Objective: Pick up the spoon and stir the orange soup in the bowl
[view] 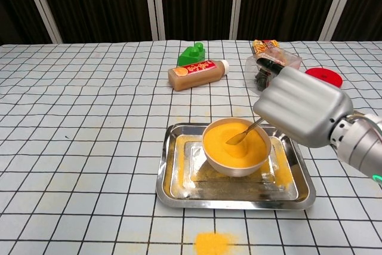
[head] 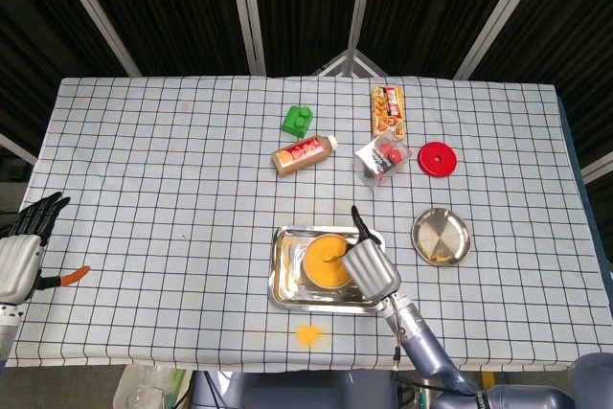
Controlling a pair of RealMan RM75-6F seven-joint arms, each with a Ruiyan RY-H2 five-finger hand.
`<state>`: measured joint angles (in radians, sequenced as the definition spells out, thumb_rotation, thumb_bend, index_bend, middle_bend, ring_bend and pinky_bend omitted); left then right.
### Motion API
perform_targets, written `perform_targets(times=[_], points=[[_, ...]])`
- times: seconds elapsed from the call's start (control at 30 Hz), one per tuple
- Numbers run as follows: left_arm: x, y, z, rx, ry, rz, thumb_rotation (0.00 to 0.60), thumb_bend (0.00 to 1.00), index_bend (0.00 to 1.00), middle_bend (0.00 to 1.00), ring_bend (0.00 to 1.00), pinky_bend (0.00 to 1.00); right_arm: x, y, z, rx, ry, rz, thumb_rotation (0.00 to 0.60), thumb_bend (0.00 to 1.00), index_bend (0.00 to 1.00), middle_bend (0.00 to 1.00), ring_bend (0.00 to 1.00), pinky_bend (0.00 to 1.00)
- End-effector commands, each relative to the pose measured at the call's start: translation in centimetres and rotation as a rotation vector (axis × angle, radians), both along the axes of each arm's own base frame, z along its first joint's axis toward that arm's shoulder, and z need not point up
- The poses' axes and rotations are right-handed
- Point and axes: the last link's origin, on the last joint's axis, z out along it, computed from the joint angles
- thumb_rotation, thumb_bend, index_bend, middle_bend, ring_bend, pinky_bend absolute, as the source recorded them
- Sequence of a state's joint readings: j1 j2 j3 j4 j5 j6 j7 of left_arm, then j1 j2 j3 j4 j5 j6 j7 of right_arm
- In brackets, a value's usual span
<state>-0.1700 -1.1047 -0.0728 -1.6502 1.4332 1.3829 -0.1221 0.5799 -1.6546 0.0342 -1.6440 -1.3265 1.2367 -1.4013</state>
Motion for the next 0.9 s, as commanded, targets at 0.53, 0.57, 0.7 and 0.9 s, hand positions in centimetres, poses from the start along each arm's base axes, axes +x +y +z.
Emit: perform_targets(times=[0.53,0.57,0.7,0.9], points=[[0.0,0.0,0.0,0.006,0.001,0.002,0.600,0.00,0.00,0.00,0.00,0.00,0.8,-0.3,1.3,-0.027,-0.041,0.021,0.600,1.00,0.98,0.82,0.57,0.00],[0.0,0.0,0.0,0.005,0.000,0.003,0.600,0.00,0.00,0.00,0.00,0.00,0.8,-0.5,1.3,-0.033,-0.041,0.018,0.600,1.00,0.98,0.82,0.57,0.00],[0.0,0.0,-0.1,0.003,0.001,0.001,0.600,0.00,0.00,0.00,0.00,0.00,0.5,-1.1,1.0,-0.047,-0.046,0.004,0.600,1.00,0.98,0.82,0.57,0.00],[0.0,-0.1,-0.2,-0.001,0.005,0.003,0.600,0.00,0.00,0.00,0.00,0.00,-0.1,-1.5,0.4,-0.045,-0.045,-0.018,0.600,1.00,0.98,0.82,0.57,0.00]])
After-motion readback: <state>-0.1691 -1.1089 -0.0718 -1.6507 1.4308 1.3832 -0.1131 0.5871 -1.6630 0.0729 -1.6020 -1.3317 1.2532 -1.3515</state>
